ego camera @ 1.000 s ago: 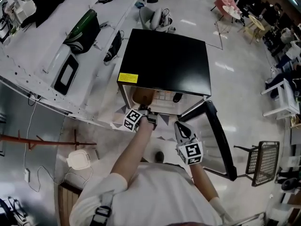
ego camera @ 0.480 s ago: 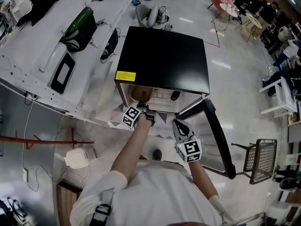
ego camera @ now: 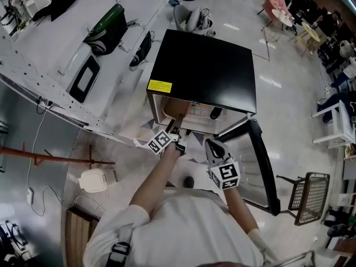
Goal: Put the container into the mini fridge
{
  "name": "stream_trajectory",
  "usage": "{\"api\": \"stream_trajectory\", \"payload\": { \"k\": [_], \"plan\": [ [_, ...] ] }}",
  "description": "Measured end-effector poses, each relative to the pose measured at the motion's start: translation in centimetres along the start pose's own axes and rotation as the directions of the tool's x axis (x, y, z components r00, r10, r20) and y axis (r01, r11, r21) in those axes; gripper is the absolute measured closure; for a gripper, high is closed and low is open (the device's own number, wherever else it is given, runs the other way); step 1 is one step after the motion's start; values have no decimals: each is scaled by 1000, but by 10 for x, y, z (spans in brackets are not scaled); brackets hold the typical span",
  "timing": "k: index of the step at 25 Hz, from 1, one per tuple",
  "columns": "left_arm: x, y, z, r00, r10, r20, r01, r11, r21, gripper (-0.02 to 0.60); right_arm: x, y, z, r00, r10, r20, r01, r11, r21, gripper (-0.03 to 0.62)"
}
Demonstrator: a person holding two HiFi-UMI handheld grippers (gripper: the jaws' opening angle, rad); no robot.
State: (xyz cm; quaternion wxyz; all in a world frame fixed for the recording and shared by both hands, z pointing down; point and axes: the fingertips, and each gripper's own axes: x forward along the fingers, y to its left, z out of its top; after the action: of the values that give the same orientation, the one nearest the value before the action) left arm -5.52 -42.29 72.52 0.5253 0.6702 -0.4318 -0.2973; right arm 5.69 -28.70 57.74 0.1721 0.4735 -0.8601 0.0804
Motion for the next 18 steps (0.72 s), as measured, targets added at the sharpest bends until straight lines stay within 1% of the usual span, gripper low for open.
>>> {"api": "stream_trajectory", "payload": {
  "k": [2,4,6,7,8,9,12,14,16,17,18],
  "plan": [
    [-9,-3,-3,1000,-8,-28,9,998,66,187,3,2,0,1000,10,4,-10,1000,9,586],
    [-15,-6,-7,998,-11,-66,21,989,149,187,6,6,0,1000,20,8,-20,1000,17,586],
    [-18,-12,-13,993,-7,-117,37,966,257,187,9,11,1,1000,29,11,-30,999,21,586],
    [-19,-14,-16,990,1,-143,45,947,319,187,11,13,1,999,33,13,-33,999,21,586],
    [-19,-18,-19,986,11,-167,55,922,384,187,12,15,2,999,36,15,-36,999,21,586],
    [-19,-21,-22,982,22,-188,65,892,447,187,12,16,2,999,36,17,-37,999,22,586],
    [-16,-27,-29,969,59,-239,101,792,602,187,12,17,4,999,29,22,-30,999,26,586],
    [-13,-31,-33,959,70,-274,138,730,670,187,10,16,4,1000,18,25,-19,999,30,586],
    [-9,-35,-38,947,81,-310,178,672,719,187,8,13,4,1000,1,26,-2,999,35,586],
    [-7,-36,-41,941,84,-328,199,647,736,187,7,12,4,1000,-9,26,8,999,40,586],
    [-5,-37,-43,934,85,-346,219,628,747,187,6,10,3,999,-20,27,19,999,46,586]
  ]
}}
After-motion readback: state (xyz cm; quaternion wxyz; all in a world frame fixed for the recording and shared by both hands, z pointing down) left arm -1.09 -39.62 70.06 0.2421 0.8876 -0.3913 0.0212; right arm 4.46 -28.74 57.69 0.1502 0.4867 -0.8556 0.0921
